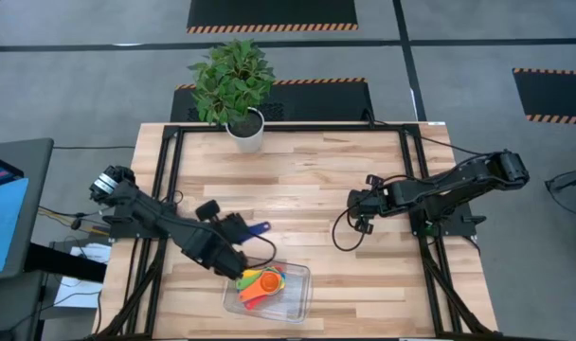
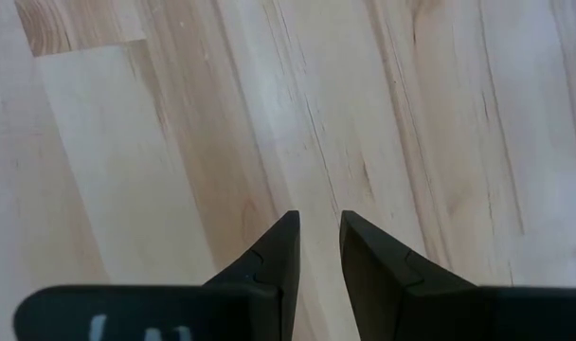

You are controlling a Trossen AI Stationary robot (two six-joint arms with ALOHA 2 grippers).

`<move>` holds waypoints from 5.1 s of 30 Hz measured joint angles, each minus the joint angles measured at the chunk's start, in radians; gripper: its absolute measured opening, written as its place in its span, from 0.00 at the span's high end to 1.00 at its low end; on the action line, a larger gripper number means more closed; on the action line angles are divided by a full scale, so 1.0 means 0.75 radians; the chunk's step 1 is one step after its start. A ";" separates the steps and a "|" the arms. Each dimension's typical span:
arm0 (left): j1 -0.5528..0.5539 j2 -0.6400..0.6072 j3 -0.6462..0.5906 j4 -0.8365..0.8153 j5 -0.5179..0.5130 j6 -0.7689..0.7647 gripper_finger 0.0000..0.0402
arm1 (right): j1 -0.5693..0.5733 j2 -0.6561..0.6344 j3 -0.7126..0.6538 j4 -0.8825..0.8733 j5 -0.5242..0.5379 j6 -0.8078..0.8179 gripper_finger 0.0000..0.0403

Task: Nest measuring cups in basket
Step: Stack the dark blue measuring cup on top of the orange measuring cup, then adjust the transparent bin on the table

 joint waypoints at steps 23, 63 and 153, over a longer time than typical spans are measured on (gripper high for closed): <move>-0.014 0.128 0.002 0.738 0.144 0.763 1.00 | 0.000 0.000 0.000 -0.012 -0.001 0.000 0.75; 0.084 0.150 0.002 0.836 0.580 3.275 1.00 | -0.001 0.000 0.000 0.107 -0.003 0.120 0.75; -0.480 0.140 0.051 -0.040 -0.540 -0.081 1.00 | 0.021 0.000 0.295 0.915 -0.008 -0.720 0.75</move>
